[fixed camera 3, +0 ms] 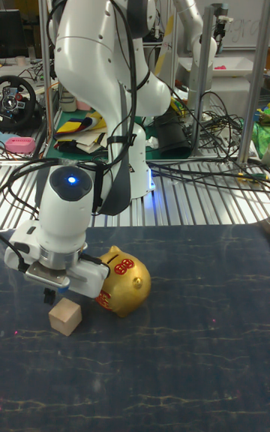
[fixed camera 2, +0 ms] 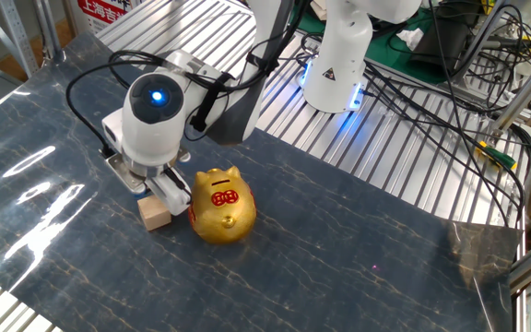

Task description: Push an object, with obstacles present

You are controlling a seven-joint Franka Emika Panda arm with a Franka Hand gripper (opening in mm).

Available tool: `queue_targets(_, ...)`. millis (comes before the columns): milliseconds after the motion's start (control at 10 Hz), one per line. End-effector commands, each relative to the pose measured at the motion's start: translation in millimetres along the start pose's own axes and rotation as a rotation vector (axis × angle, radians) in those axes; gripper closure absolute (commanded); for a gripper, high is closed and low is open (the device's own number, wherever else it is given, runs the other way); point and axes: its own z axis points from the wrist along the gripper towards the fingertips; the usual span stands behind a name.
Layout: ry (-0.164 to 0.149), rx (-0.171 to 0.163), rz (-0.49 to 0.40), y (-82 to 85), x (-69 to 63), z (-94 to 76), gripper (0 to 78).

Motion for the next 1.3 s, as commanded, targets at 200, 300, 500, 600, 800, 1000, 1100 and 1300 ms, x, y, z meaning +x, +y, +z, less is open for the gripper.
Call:
queue_targets(200,-0.008,-0.016,0.002,1.0,-1.4,1.3,77.6)
queue_targets(300,-0.012,-0.016,0.002,2.7,-2.2,4.6,77.6)
queue_targets(500,-0.023,-0.042,0.008,4.9,-2.9,6.6,77.6)
queue_targets(600,-0.026,-0.066,0.019,6.4,-2.8,6.0,77.6)
queue_targets(800,-0.036,-0.083,0.056,18.7,-2.1,2.9,77.6)
queue_targets(1000,-0.051,-0.107,0.083,32.0,-1.9,3.9,77.6)
queue_targets(1100,-0.056,-0.121,0.096,37.8,-2.7,4.4,77.6)
queue_targets(1300,-0.052,-0.146,0.121,48.6,-5.8,-1.5,77.6)
